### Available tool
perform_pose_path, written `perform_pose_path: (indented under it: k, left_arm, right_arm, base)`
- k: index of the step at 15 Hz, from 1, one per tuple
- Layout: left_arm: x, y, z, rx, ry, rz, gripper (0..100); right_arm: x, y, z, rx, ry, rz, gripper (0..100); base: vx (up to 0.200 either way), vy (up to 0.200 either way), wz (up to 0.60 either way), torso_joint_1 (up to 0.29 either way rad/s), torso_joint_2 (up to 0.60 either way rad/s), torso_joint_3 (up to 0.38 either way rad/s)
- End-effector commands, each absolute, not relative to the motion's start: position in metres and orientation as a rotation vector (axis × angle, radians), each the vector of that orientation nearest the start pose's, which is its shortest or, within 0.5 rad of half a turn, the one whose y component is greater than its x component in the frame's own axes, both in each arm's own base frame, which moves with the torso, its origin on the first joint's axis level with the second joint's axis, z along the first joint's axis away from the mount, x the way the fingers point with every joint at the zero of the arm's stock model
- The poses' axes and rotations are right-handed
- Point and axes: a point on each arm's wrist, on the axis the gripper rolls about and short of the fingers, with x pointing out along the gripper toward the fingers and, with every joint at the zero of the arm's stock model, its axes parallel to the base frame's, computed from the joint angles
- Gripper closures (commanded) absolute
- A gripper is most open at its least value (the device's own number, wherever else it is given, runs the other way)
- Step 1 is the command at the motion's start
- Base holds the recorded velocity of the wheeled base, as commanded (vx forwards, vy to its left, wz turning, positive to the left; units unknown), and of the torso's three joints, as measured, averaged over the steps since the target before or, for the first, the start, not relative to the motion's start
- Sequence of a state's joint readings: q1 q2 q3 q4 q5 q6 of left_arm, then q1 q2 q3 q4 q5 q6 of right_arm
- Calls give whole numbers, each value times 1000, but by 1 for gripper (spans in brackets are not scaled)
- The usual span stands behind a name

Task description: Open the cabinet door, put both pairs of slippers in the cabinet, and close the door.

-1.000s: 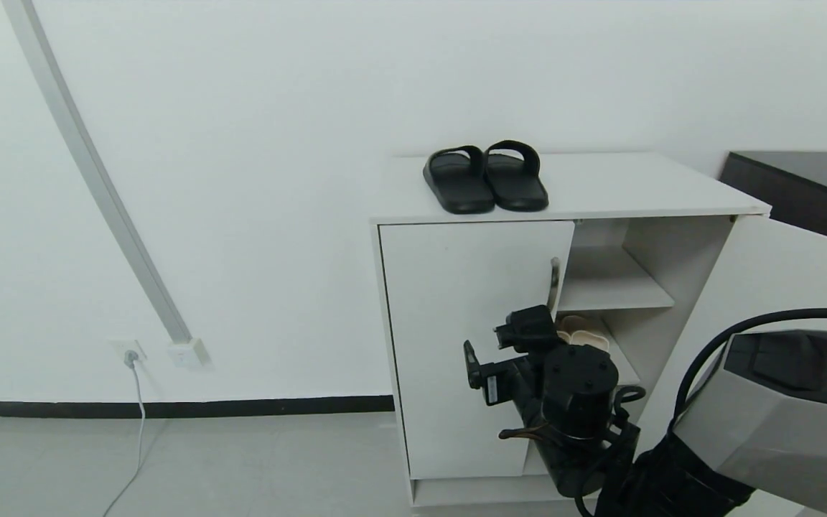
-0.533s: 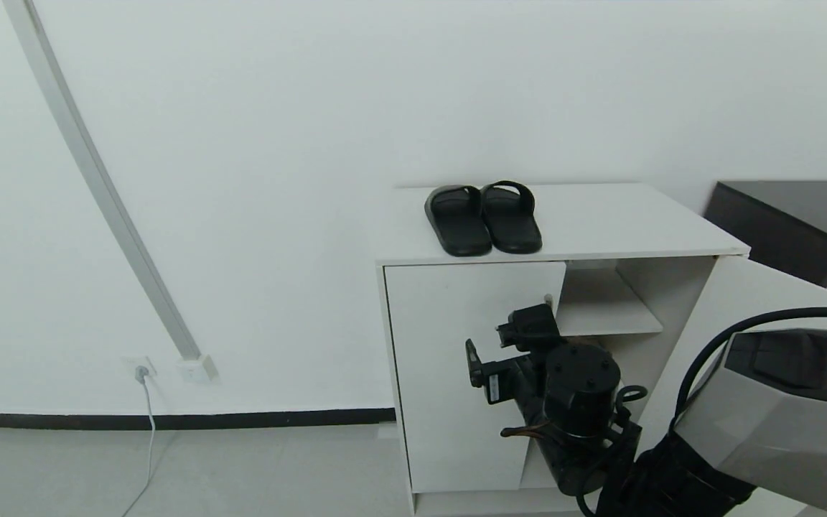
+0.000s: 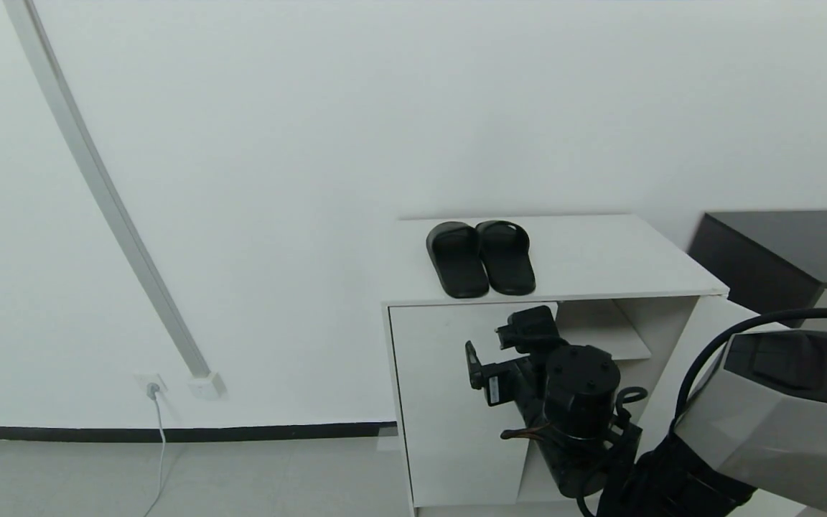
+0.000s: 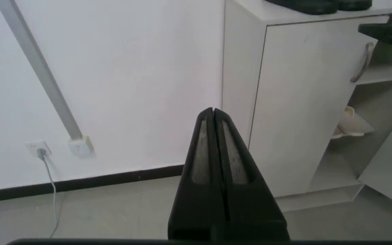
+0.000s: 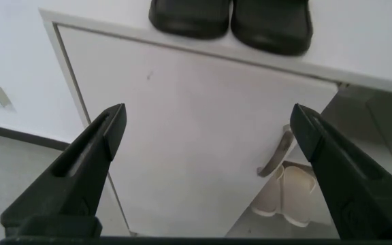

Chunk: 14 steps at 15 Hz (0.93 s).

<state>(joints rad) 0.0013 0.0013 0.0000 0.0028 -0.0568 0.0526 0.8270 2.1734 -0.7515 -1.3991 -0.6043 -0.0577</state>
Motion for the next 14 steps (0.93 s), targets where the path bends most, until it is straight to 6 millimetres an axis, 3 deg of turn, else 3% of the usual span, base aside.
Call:
perform_pose_path:
  k: [1, 8, 11, 14]
  left_arm:
    - [-23, -1, 75, 52, 3, -55, 100]
    - [-23, -1, 75, 52, 3, -55, 100]
    - [-23, -1, 75, 52, 3, -55, 100]
    - [-23, -1, 75, 54, 3, -55, 100]
  right_arm:
    - [259, 263, 83, -72, 10, 224, 0]
    - [254, 258, 79, -70, 6, 266, 0]
    - [260, 255, 74, -82, 16, 258, 0]
    - [273, 264, 83, -63, 49, 251, 0]
  base:
    - [0, 0, 0, 261, -603, -334]
    - [0, 0, 0, 210, -465, -254]
    - [0, 0, 0, 168, -372, -201]
    - [0, 0, 0, 163, -346, -181]
